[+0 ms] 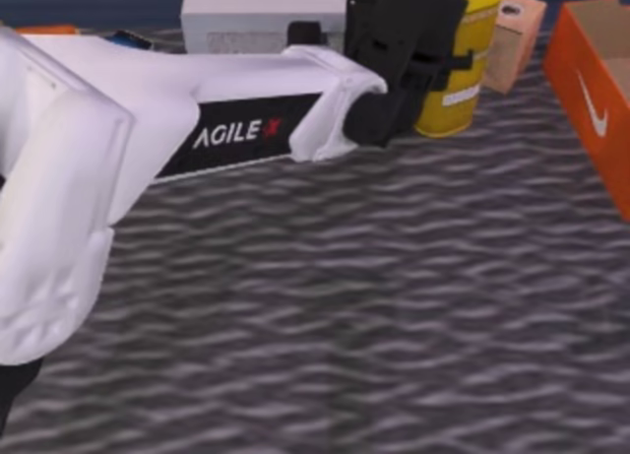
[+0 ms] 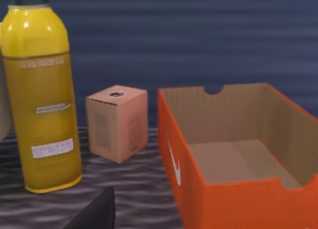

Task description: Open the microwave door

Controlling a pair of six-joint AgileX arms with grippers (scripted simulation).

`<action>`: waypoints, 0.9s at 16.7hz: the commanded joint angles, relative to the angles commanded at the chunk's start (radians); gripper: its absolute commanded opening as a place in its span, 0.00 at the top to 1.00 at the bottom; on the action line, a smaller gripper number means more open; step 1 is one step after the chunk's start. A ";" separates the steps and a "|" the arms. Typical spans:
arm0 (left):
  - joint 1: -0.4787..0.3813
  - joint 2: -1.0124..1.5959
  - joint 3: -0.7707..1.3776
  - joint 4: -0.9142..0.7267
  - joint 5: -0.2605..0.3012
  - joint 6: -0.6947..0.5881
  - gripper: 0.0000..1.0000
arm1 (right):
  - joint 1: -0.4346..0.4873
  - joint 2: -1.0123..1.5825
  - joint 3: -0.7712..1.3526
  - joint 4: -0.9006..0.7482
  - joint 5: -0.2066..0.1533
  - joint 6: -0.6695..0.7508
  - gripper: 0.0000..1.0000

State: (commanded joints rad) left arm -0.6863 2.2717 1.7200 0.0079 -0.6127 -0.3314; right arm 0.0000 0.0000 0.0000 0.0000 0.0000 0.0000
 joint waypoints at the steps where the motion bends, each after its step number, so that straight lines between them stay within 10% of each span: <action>1: 0.000 0.000 0.000 0.000 0.000 0.000 0.30 | 0.000 0.000 0.000 0.000 0.000 0.000 0.00; 10: 0.000 0.000 0.000 0.000 0.000 0.000 0.98 | 0.000 0.000 0.000 0.000 0.000 0.000 0.00; 15: 0.000 0.000 0.000 0.000 0.000 0.000 1.00 | 0.000 0.000 0.000 0.000 0.000 0.000 0.00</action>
State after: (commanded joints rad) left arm -0.6863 2.2717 1.7200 0.0079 -0.6127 -0.3314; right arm 0.0000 0.0000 0.0000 0.0000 0.0000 0.0000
